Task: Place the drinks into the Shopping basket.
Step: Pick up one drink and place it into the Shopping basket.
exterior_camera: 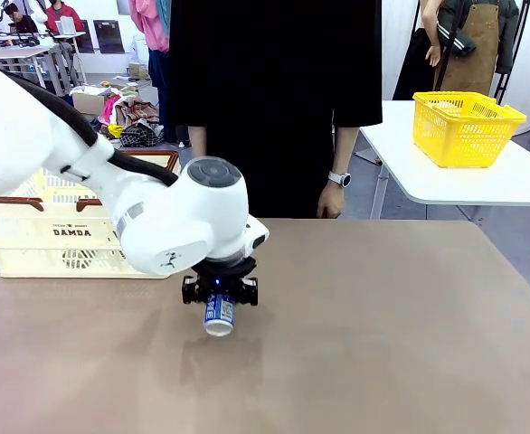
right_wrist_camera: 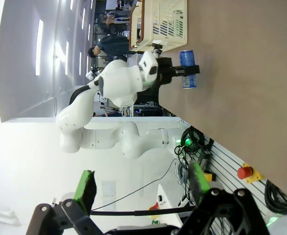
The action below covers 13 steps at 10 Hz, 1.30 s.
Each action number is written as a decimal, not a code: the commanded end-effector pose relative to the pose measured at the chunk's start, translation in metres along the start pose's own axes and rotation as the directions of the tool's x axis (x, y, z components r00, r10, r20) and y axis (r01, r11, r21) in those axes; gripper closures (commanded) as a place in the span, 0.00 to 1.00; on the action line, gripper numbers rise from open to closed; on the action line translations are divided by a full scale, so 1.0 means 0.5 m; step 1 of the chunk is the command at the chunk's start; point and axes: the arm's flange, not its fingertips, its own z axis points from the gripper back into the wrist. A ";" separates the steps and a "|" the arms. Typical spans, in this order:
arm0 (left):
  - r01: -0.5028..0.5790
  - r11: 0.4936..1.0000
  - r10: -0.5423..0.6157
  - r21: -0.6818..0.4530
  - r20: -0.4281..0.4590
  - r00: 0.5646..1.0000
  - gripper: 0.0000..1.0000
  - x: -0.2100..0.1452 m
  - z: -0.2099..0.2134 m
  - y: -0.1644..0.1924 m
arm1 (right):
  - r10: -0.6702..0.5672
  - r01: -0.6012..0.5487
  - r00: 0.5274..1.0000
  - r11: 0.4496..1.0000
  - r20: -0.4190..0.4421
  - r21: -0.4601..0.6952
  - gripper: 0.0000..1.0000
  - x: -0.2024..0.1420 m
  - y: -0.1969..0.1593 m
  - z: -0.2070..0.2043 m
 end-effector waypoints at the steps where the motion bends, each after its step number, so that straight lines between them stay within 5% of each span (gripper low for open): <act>1: 0.027 0.999 -0.027 -0.021 0.003 1.000 1.00 0.025 0.128 0.055 | -0.019 0.018 1.000 1.000 0.011 0.017 0.00 0.006 0.014 -0.002; 4: 0.064 0.988 -0.079 -0.138 -0.105 0.991 1.00 0.018 0.321 0.112 | -0.019 0.018 1.000 1.000 0.011 0.017 0.00 0.006 0.014 -0.002; 6: 0.129 0.979 -0.146 -0.158 -0.100 0.984 1.00 -0.032 0.403 0.140 | -0.019 0.018 1.000 1.000 0.011 0.017 0.00 0.006 0.014 -0.002; 11: 0.108 0.980 -0.126 -0.169 -0.102 0.987 1.00 -0.017 0.379 0.104 | -0.019 0.018 1.000 1.000 0.011 0.017 0.00 0.006 0.014 -0.002; 13: 0.072 0.993 -0.077 -0.089 -0.055 0.995 1.00 -0.008 0.418 0.183 | -0.019 0.018 1.000 1.000 0.011 0.017 0.00 0.006 0.014 -0.002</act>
